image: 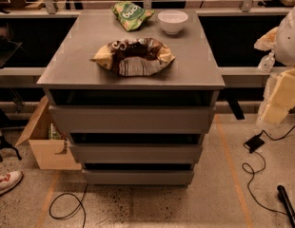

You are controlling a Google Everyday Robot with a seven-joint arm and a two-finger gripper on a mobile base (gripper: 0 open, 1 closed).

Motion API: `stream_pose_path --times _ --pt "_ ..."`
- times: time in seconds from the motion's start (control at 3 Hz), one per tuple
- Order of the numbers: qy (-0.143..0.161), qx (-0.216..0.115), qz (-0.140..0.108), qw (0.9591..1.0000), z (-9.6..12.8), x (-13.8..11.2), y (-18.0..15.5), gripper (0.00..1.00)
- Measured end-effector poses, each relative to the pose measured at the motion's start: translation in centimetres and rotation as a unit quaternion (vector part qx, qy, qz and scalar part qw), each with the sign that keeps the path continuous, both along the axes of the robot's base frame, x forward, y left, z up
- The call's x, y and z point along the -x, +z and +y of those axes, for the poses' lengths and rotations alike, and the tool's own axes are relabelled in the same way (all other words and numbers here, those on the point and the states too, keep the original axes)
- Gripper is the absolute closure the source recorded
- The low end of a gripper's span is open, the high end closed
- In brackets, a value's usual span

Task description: Open bottom drawer

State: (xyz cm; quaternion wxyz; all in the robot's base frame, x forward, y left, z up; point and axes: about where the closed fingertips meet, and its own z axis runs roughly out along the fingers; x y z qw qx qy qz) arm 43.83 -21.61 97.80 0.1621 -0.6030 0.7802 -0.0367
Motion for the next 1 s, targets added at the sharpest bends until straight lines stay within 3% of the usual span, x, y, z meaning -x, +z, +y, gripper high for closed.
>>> stream_pose_path --times 0.33,0.67,1.0 --pt "0.004 -0.003 0.001 1.0000 0.3 -0.1 -0.5 0.00" --pt "0.005 -0.023 -0.002 0.9997 1.7 -0.2 -3.3 0.00" --pt "0.011 -0.062 -0.007 0.9980 4.7 -0.3 -8.2 0.00"
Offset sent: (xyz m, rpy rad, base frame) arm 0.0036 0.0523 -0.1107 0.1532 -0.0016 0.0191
